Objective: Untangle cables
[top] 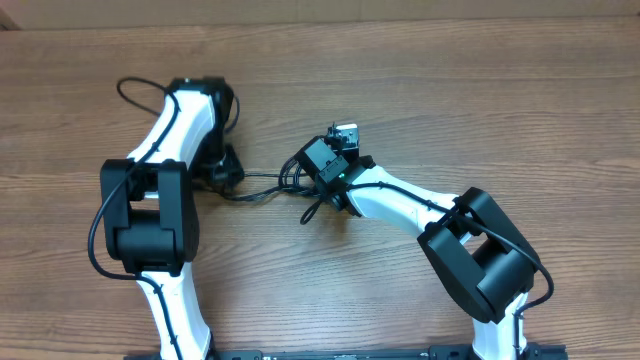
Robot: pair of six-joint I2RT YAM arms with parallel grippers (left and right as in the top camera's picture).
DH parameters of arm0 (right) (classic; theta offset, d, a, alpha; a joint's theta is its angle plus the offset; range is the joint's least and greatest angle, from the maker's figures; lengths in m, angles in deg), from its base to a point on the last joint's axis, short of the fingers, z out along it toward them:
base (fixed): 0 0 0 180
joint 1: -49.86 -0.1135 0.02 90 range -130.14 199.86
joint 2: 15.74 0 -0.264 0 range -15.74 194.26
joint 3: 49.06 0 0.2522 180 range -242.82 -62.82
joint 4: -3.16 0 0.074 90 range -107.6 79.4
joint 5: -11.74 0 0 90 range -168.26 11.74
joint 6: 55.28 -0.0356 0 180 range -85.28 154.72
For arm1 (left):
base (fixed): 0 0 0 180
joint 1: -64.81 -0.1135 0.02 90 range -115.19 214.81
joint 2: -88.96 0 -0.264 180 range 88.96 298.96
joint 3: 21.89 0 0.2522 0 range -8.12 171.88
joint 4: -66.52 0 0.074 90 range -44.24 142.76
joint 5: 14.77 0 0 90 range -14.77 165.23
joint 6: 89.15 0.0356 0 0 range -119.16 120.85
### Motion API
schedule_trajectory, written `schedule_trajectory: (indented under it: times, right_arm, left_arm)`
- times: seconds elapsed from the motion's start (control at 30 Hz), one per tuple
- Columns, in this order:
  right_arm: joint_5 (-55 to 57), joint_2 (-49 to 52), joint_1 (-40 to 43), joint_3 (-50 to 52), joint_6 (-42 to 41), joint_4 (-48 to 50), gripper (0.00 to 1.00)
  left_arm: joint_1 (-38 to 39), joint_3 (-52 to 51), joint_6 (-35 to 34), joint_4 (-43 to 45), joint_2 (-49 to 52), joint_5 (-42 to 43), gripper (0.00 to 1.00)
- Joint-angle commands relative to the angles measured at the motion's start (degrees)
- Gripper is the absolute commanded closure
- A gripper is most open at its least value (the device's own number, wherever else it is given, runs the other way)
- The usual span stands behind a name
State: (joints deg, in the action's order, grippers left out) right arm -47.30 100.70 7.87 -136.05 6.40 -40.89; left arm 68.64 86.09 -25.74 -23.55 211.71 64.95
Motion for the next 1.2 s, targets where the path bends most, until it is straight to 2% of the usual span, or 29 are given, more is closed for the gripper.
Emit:
schedule_trajectory:
  times: [0.0, 0.1, 0.13, 0.2, 0.27, 0.5, 0.7, 0.87, 0.93, 0.97, 1.07, 1.17]
  right_arm:
    - [1.5, -0.4, 0.3, 0.0, -0.4, 0.0, 0.47]
    - [1.5, -0.4, 0.3, 0.0, -0.4, 0.0, 0.47]
    - [1.5, -0.4, 0.3, 0.0, -0.4, 0.1, 0.47]
    - [1.5, -0.4, 0.3, 0.0, -0.4, 0.1, 0.47]
    - [1.5, -0.4, 0.3, 0.0, -0.4, 0.1, 0.47]
    - [1.5, -0.4, 0.3, 0.0, -0.2, 0.1, 0.46]
    - [1.5, -0.4, 0.3, 0.0, -0.2, 0.1, 0.46]
    - [1.5, -0.4, 0.3, 0.0, -0.2, 0.1, 0.46]
    - [1.5, -0.4, 0.3, 0.0, -0.2, 0.1, 0.45]
    - [1.5, -0.4, 0.3, 0.0, -0.2, 0.1, 0.45]
    - [1.5, -0.4, 0.3, 0.0, -0.2, 0.1, 0.45]
    - [1.5, -0.4, 0.3, 0.0, -0.2, 0.1, 0.42]
  left_arm:
    - [0.3, 6.1, 3.6, -2.3, -0.7, -0.8, 0.25]
    - [0.3, 7.4, 9.1, -2.6, -0.7, 4.2, 0.26]
    - [0.3, 7.4, 15.8, -1.3, -0.7, 11.9, 0.35]
    - [0.3, 7.4, 20.9, -0.4, -0.7, 18.1, 0.46]
    - [0.5, 7.4, 24.1, 0.4, -0.6, 20.7, 0.52]
    - [1.5, 2.6, 29.8, 6.2, -0.6, 20.2, 0.51]
    - [1.5, -4.6, 31.4, 15.3, -0.6, 20.2, 0.53]
    - [1.5, -10.2, 31.3, 21.4, -0.6, 17.9, 0.67]
    - [1.5, -11.8, 31.3, 23.5, -0.6, 16.2, 0.69]
    - [1.5, -13.8, 31.3, 26.3, -0.6, 15.7, 0.75]
    - [1.5, -16.7, 31.4, 29.7, -0.6, 15.7, 0.79]
    - [1.6, -19.4, 31.8, 31.9, -0.6, 15.7, 0.88]
